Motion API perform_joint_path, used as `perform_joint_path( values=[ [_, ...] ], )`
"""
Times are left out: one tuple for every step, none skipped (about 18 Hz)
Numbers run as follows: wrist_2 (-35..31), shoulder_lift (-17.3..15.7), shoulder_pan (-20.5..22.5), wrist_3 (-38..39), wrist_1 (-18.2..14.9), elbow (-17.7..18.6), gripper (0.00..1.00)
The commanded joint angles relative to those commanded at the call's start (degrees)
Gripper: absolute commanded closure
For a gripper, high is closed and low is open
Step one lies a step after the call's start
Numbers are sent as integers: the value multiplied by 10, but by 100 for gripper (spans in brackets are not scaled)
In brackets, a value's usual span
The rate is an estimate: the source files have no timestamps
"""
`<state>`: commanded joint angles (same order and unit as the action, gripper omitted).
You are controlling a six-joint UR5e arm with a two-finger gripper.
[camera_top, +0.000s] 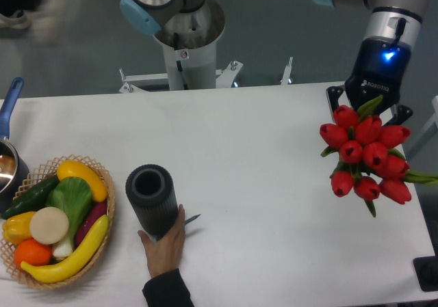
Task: Insert the flowers into the vase
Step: 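Lift the held red tulip bunch and start moving toward the black vase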
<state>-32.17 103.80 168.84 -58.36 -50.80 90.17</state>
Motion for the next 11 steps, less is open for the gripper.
perform_joint_path(
  values=[
    [2,0,3,-1,0,2,83],
    [2,-2,4,-4,3,7,83],
    [3,-1,5,-5,4,7,83],
    [5,-1,5,-5,4,6,83],
    [10,0,5,-5,4,6,83],
    [14,0,6,-5,4,7,83],
    [18,0,6,-5,4,7,83],
    [18,0,5,-5,5,7,83],
    [18,0,4,-5,12,7,83],
    [19,0,3,-4,20,7,83],
    [19,1,-2,-4,25,7,83]
  ],
)
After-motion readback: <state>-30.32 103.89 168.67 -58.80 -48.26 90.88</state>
